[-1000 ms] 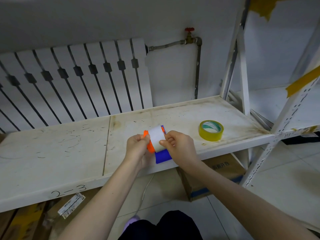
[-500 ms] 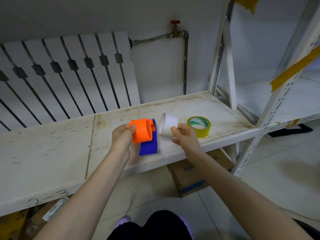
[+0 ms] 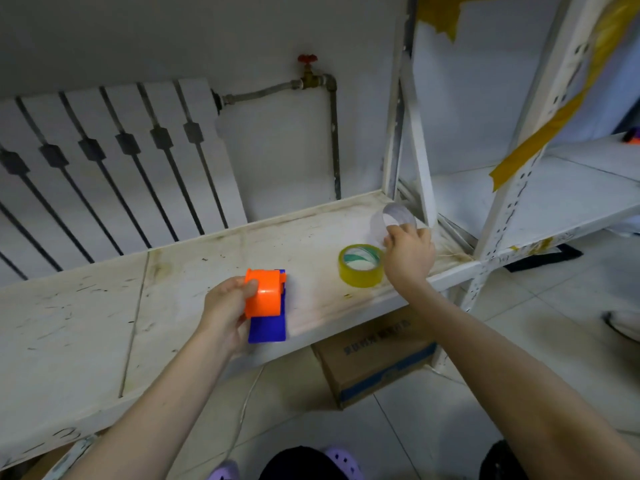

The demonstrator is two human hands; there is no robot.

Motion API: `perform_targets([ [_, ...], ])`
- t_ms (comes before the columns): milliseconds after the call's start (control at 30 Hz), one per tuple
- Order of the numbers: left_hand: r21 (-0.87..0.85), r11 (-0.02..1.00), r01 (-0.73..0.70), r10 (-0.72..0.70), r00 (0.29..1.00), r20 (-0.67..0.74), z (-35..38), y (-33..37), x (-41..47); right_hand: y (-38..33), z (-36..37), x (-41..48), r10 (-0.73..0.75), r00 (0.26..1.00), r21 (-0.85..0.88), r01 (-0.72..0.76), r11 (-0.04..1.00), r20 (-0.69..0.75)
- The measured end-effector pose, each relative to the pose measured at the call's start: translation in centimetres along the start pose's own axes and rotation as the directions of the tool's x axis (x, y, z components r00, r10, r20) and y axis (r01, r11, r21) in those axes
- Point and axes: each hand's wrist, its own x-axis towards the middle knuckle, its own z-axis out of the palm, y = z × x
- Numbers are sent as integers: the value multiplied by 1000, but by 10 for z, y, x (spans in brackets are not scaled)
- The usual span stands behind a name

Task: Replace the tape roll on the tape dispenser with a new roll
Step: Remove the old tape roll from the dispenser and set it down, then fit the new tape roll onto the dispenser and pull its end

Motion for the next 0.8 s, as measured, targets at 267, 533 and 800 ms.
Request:
perform_targets([
  [267, 27, 1000, -3, 3, 1000, -5, -5, -6, 10, 38, 25, 12, 46, 982, -196, -10, 981, 181],
  [533, -44, 999, 28, -28, 1000, -7, -11, -8, 9, 20, 25, -7, -72, 991, 53, 66, 996, 117],
  [800, -132, 988, 75, -74, 997, 12, -14, 2, -11, -8, 34, -27, -256, 910, 66, 248, 966, 327],
])
